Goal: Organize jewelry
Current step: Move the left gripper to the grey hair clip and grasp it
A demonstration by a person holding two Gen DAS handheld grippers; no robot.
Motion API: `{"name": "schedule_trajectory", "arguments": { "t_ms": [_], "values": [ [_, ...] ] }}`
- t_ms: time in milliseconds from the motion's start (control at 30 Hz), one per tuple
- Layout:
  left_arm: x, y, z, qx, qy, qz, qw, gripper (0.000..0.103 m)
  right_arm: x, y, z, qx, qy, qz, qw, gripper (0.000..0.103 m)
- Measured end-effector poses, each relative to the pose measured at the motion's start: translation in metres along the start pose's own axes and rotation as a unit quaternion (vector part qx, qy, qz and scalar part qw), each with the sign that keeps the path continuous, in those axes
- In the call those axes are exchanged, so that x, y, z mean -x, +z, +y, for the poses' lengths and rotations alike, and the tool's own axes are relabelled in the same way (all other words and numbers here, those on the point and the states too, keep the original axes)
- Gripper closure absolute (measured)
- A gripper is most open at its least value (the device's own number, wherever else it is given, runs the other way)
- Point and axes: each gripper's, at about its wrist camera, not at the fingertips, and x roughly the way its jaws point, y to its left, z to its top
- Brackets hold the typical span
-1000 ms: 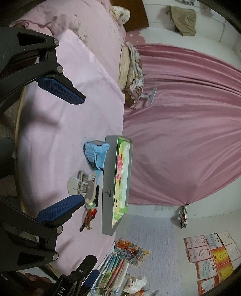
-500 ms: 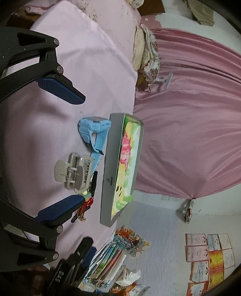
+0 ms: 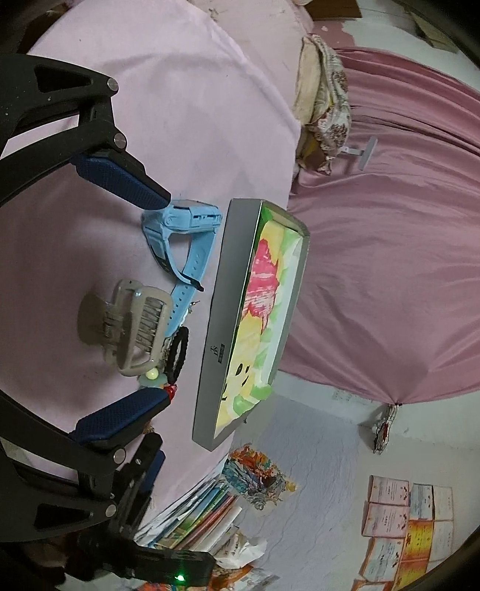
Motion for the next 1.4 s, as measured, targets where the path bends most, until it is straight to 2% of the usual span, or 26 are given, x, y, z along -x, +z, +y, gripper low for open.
{"name": "schedule_trajectory", "arguments": {
  "t_ms": [200, 300, 533, 833, 1167, 1267, 1400],
  "values": [
    [-0.009, 0.003, 0.005, 0.027, -0.016, 0.031, 0.9990, 0.024, -0.006, 0.001, -0.002, -0.005, 0.004, 0.013, 1.000, 0.066],
    [-0.011, 0.002, 0.006, 0.038, -0.031, 0.041, 0.9979, 0.024, -0.007, 0.002, -0.001, -0.008, 0.010, 0.017, 1.000, 0.066],
    [-0.015, -0.001, -0.005, 0.021, -0.040, 0.051, 0.9977, 0.024, -0.012, 0.001, 0.001, -0.005, 0.010, 0.028, 1.000, 0.070],
    [-0.027, -0.007, -0.008, 0.002, -0.032, 0.074, 0.9967, 0.024, -0.015, 0.006, 0.000, -0.009, 0.014, 0.040, 0.999, 0.070],
    [-0.035, -0.006, -0.012, -0.027, -0.022, 0.082, 0.9960, 0.025, -0.018, 0.008, 0.000, -0.005, 0.013, 0.048, 0.999, 0.071],
    [-0.036, -0.005, -0.013, -0.032, -0.018, 0.084, 0.9958, 0.035, -0.018, 0.009, 0.001, -0.006, 0.013, 0.048, 0.999, 0.075],
    [-0.035, -0.006, -0.013, -0.034, -0.024, 0.088, 0.9952, 0.041, -0.018, 0.009, 0.001, -0.008, 0.017, 0.047, 0.999, 0.084]
  ]
}}
